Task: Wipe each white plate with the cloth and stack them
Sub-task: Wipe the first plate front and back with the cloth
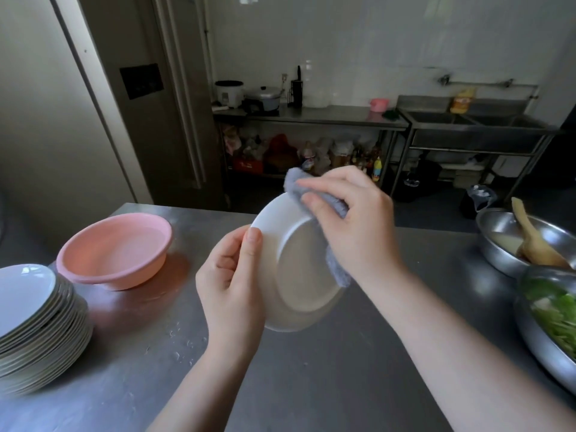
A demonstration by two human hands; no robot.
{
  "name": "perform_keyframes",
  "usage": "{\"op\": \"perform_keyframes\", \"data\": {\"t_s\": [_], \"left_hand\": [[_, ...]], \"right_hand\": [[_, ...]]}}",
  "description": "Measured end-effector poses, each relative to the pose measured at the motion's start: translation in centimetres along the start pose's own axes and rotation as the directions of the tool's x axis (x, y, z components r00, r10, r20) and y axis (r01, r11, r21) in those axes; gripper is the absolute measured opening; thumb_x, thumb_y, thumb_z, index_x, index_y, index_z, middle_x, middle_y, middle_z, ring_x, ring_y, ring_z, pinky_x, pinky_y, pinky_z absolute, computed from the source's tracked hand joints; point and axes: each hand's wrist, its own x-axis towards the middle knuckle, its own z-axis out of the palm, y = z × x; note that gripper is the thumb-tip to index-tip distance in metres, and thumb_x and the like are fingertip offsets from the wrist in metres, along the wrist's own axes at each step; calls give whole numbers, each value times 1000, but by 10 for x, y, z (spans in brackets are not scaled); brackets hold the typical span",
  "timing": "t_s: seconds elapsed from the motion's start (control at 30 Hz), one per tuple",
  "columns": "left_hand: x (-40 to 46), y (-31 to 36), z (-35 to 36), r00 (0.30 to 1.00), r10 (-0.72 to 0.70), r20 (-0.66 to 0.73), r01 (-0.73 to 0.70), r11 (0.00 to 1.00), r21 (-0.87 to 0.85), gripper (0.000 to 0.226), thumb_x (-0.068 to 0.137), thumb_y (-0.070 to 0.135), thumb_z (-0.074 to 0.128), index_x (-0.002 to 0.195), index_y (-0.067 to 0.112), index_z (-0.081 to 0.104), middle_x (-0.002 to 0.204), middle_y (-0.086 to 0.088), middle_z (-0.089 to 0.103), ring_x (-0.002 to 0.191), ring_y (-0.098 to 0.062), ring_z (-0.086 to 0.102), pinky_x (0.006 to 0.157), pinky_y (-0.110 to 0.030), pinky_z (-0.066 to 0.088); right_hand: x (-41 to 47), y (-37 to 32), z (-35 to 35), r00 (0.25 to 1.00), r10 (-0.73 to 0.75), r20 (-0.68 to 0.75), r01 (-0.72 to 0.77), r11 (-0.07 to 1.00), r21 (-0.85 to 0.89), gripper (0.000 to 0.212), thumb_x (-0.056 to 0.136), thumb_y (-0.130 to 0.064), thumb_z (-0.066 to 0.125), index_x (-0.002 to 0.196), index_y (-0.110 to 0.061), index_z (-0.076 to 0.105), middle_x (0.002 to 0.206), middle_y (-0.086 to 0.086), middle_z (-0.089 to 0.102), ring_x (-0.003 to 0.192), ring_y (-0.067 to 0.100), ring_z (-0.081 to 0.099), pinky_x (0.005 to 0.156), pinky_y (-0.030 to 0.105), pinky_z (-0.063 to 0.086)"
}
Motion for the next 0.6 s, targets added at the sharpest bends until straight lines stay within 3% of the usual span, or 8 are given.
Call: {"op": "perform_keyframes", "data": {"t_s": [0.07,0.2,0.23,0.4,0.5,0.6], "left_hand": [[0,-1,-1,1000,-26,-14,26,1000,-12,20,91,34,57,80,40,73,78,16,71,74,1,62,67,-16,48],[3,-5,-1,993,-117,24,118,988,-102,20,90,34,57,82,27,75,77,7,71,72,-7,61,65,-22,49],[2,-6,-1,989,-144,36,147,982,-117,21,90,34,58,83,24,75,76,5,71,72,-8,61,64,-22,49],[5,-7,-5,968,-250,-33,236,945,-228,33,98,32,57,67,20,65,66,3,57,64,-15,50,59,-26,41],[10,-5,0,918,-364,-157,285,882,-375,41,100,27,55,63,23,73,66,8,65,63,-9,60,59,-24,50],[11,-4,11,857,-484,-175,352,800,-487,43,102,26,53,66,24,76,69,10,72,64,-3,67,58,-21,54]], "right_hand": [[1,5,-4,995,82,-52,-82,997,3,17,87,-9,67,100,-16,75,95,-1,63,91,10,59,82,21,46],[-14,-8,8,981,-177,72,183,980,-81,16,83,-14,70,98,-17,76,90,-3,63,88,17,57,81,23,46],[-13,-5,7,981,-165,103,172,983,-67,16,83,-14,70,98,-17,76,90,-3,63,89,16,57,81,21,45],[-10,30,-15,977,214,-2,-214,976,37,17,87,-10,67,100,-17,75,99,0,66,93,3,60,82,13,45],[-34,40,-12,961,256,-109,-250,966,70,18,87,-6,65,100,-15,74,99,3,65,93,2,60,83,12,44],[-68,41,-1,947,166,-274,-163,986,35,18,87,-5,66,102,-12,73,97,1,61,92,2,59,84,14,44]]}}
